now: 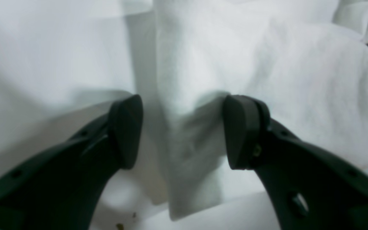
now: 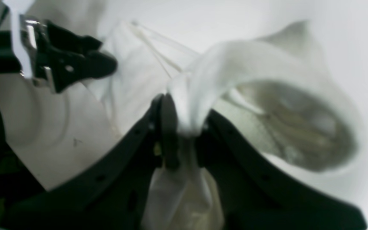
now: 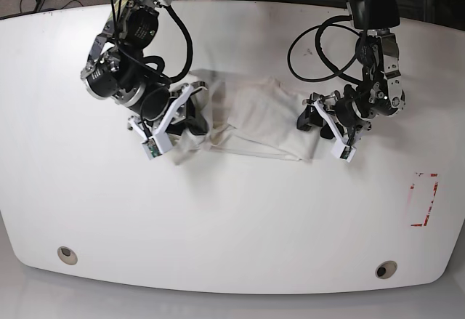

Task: Fold the T-shirt properly
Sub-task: 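Grasp the folded end with the right gripper and fold it toward the left gripper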

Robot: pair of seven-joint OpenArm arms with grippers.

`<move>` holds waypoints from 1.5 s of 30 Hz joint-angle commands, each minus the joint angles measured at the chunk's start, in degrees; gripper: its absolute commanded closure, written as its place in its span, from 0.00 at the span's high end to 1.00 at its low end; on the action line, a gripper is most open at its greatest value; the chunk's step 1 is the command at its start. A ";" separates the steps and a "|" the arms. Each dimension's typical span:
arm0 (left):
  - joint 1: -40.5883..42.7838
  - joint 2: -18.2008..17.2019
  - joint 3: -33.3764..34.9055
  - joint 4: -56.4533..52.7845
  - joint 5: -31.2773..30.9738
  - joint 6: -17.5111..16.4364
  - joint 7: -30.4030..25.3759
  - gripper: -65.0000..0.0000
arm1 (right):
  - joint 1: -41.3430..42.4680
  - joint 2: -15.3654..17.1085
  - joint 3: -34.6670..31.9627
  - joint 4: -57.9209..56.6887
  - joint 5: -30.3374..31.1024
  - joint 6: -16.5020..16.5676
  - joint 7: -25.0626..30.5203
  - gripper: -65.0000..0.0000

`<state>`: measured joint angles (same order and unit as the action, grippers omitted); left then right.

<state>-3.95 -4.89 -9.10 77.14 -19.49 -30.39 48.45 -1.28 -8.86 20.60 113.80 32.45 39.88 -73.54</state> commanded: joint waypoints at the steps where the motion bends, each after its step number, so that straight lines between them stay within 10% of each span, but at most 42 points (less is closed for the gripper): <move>1: 1.44 0.27 0.44 -1.32 5.11 1.86 7.42 0.58 | 1.32 -0.14 -3.76 0.97 2.15 0.12 3.34 0.03; 16: 1.44 0.36 0.44 -1.32 4.85 1.60 7.60 0.58 | 1.41 -0.14 -18.97 -5.89 5.05 0.12 14.68 0.05; 35: 1.53 0.36 0.36 -1.23 4.76 1.51 7.60 0.58 | 8.36 0.64 -20.12 -16.88 4.70 0.12 19.87 0.84; 45: 1.44 0.18 -0.44 2.90 4.58 -3.23 7.69 0.58 | 8.44 4.42 -22.58 -12.13 4.87 0.12 19.87 0.85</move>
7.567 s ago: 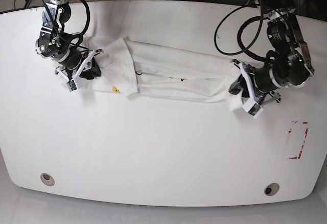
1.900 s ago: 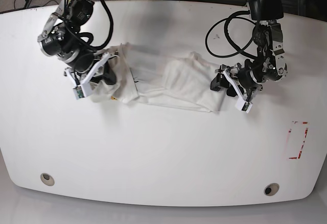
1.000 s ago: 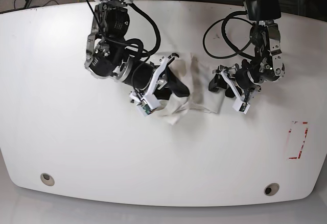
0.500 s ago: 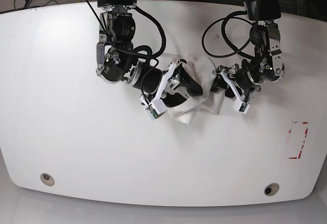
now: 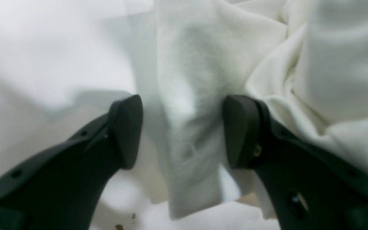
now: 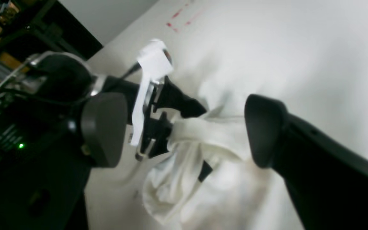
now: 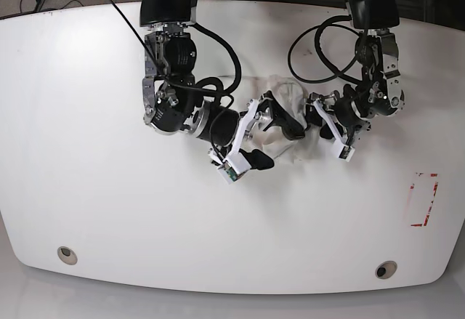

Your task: Fold the T-shirt properly

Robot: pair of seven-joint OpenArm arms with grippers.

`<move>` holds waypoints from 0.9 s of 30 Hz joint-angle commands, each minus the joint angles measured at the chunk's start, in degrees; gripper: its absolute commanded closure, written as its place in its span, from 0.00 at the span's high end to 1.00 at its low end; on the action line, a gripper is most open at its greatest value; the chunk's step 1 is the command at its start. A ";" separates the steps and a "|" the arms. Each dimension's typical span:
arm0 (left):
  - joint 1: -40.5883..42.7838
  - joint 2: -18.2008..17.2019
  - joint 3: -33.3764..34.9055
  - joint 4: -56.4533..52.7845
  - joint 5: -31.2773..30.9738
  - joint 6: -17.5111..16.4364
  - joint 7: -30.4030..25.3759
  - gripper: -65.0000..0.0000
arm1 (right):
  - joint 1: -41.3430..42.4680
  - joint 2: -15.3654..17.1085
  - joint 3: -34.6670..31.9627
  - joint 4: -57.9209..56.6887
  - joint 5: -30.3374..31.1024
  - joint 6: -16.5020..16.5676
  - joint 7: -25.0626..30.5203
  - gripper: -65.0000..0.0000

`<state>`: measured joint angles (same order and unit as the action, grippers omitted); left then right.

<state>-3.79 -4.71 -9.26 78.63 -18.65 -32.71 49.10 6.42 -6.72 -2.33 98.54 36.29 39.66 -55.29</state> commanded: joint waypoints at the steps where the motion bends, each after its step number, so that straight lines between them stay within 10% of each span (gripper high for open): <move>1: 1.29 0.09 -1.07 2.82 3.75 -1.88 7.03 0.58 | 0.31 2.98 0.35 3.83 0.94 0.34 1.62 0.85; 13: -0.74 2.29 -13.73 17.94 3.75 -6.28 8.61 0.58 | -5.40 11.69 0.53 8.93 1.03 0.34 1.70 0.85; 27: -4.69 1.77 -27.71 28.40 3.75 -7.29 8.61 0.58 | -8.39 13.01 -5.45 11.04 0.76 0.34 1.62 0.85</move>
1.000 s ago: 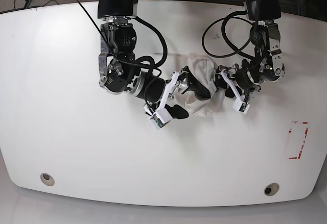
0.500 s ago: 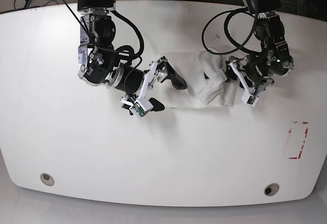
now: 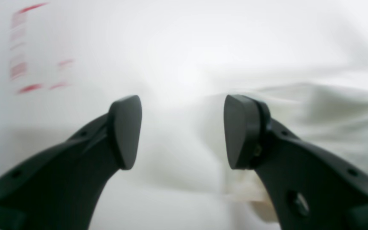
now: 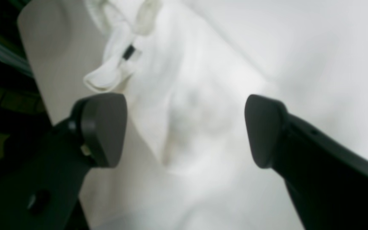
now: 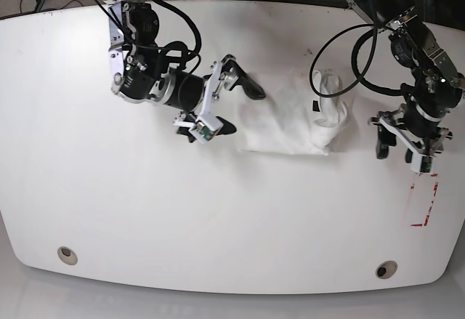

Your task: Fold the T-shirt properly

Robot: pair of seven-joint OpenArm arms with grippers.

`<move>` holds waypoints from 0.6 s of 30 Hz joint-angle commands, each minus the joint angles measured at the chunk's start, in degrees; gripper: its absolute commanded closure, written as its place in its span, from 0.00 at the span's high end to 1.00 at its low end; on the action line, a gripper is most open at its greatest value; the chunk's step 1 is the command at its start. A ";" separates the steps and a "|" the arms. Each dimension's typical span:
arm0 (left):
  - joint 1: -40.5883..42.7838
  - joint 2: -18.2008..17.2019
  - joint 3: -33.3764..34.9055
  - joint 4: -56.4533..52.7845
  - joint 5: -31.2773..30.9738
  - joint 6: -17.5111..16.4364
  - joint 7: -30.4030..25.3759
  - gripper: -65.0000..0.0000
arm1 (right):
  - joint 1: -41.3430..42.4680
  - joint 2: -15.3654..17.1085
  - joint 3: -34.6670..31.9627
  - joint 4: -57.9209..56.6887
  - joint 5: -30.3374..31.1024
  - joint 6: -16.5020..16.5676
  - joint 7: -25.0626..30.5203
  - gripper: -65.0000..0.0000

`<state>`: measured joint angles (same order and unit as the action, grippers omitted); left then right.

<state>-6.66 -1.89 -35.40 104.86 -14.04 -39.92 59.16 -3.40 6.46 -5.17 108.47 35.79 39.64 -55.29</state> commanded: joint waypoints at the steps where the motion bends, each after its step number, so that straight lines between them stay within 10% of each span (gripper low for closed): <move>1: -1.92 -2.20 -3.42 2.53 -0.86 -0.08 -1.44 0.58 | 2.12 0.00 -4.02 1.03 1.09 0.36 1.62 0.85; 18: 3.89 -19.60 -17.75 2.35 -0.68 -0.08 -1.71 0.58 | 10.65 -6.94 -19.23 -10.49 -18.78 0.36 4.34 0.85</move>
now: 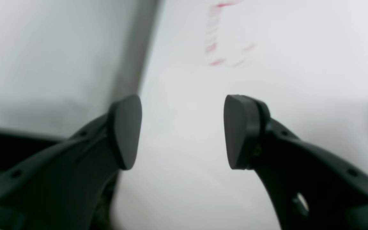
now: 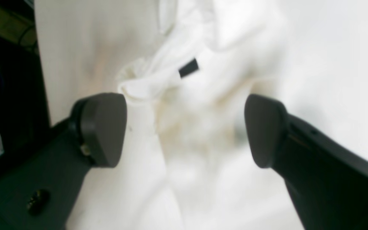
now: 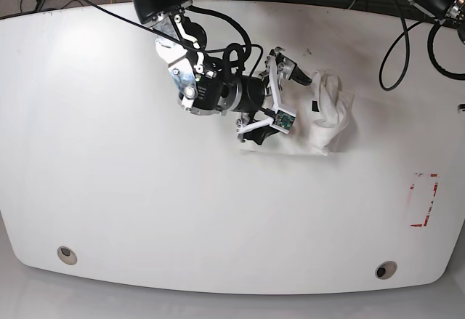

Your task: Fold the T-shirt properly

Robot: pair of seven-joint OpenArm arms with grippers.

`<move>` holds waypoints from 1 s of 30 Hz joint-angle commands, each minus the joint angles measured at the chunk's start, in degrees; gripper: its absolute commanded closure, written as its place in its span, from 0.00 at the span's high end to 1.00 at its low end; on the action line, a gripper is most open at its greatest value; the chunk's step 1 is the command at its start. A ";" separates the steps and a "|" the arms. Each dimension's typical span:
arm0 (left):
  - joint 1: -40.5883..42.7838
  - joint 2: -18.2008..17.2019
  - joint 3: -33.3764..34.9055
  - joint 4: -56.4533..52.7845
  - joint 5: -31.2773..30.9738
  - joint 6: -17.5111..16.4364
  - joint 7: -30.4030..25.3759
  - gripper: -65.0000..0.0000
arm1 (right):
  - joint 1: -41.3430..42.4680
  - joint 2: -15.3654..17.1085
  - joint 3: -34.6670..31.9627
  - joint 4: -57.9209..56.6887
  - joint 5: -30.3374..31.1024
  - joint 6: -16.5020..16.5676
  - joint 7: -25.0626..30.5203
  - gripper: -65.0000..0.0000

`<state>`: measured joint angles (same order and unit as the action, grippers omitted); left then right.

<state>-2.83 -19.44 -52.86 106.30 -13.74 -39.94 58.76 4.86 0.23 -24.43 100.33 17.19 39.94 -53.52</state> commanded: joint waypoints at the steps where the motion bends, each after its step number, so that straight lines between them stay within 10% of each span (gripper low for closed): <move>1: 0.76 -2.58 -0.55 0.91 -0.99 -0.06 -1.31 0.58 | 3.00 -1.06 0.03 -4.11 -0.27 0.06 3.19 0.85; 14: 5.69 -3.64 -1.07 0.91 -1.08 -0.06 -1.40 0.58 | 11.80 -9.23 -2.26 -19.94 -0.53 0.06 6.00 0.85; 30: 5.78 -1.88 -0.46 0.91 -1.08 -0.06 -1.40 0.58 | 22.87 -7.48 -7.44 -22.84 14.94 -5.88 11.36 0.85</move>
<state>3.27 -20.08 -53.15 106.28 -14.41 -40.12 58.61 25.93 -7.94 -31.94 75.22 28.56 34.35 -43.70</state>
